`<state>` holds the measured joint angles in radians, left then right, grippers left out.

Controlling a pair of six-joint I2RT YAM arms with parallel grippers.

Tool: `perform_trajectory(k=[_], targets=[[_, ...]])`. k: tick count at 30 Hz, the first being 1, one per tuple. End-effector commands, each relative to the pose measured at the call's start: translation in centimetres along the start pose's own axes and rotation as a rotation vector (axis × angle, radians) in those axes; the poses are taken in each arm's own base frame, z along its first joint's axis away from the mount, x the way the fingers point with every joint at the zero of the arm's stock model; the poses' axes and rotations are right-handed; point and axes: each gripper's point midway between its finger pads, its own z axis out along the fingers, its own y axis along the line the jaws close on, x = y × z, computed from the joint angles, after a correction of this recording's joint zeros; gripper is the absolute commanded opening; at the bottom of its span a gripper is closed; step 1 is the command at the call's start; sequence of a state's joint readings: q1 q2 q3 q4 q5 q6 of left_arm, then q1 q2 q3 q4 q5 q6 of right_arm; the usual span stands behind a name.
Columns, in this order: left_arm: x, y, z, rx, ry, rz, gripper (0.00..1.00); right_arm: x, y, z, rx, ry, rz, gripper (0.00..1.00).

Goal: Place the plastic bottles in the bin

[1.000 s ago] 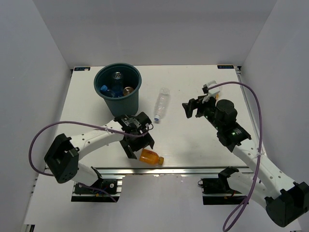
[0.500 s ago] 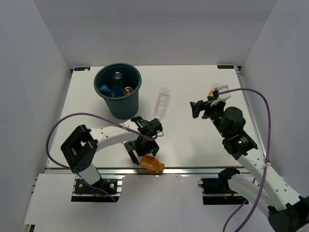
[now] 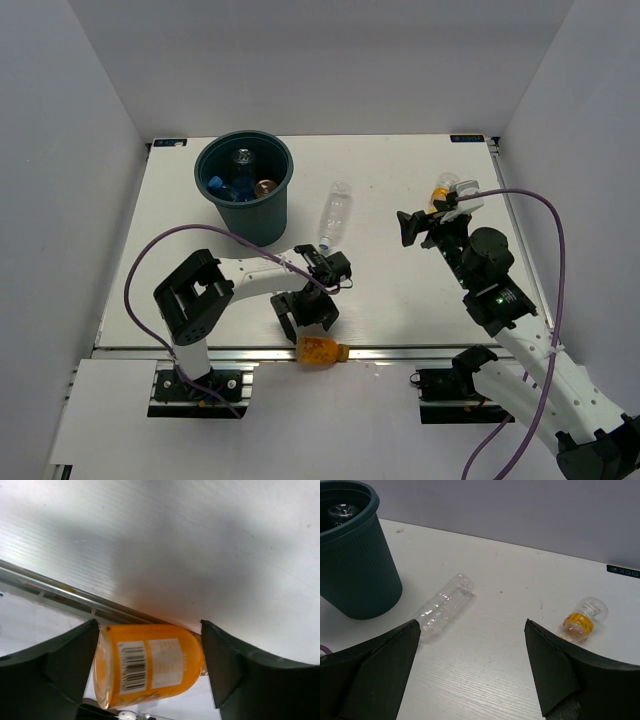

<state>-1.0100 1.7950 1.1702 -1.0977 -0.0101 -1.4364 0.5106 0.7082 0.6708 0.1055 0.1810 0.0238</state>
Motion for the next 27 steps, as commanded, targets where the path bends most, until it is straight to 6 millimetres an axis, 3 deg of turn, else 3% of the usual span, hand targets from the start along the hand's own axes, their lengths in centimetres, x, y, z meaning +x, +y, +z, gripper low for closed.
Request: perform_trajectory(k=[1, 3, 9, 12, 19, 22, 27], targets=[[0.1, -1.4, -1.2, 0.061, -0.005, 0.019, 0.88, -1.4, -0.4, 0.0, 0.018, -0.058, 0.005, 0.89], [0.2, -1.5, -1.2, 0.067, -0.006, 0.026, 0.81, -1.4, -0.3, 0.0, 0.015, -0.058, 0.003, 0.89], [-0.1, -2.4, -1.7, 0.124, -0.013, 0.085, 0.82, -0.7, 1.8, 0.3, -0.103, -0.012, -0.017, 0.89], [-1.2, -2.5, -2.9, 0.115, -0.073, 0.216, 0.98, -0.5, 2.1, 0.5, -0.124, 0.002, -0.018, 0.89], [-2.6, -5.7, -7.3, 0.326, -0.209, 0.600, 0.98, 0.0, 2.7, 0.6, -0.164, 0.021, -0.060, 0.89], [-1.4, -5.5, -7.6, 0.365, -0.170, 0.732, 0.98, 0.3, 2.7, 0.8, -0.169, 0.030, -0.078, 0.89], [1.8, -2.8, -5.4, 0.391, -0.047, 0.849, 0.98, 0.8, 3.3, 0.9, -0.208, 0.045, -0.095, 0.90]])
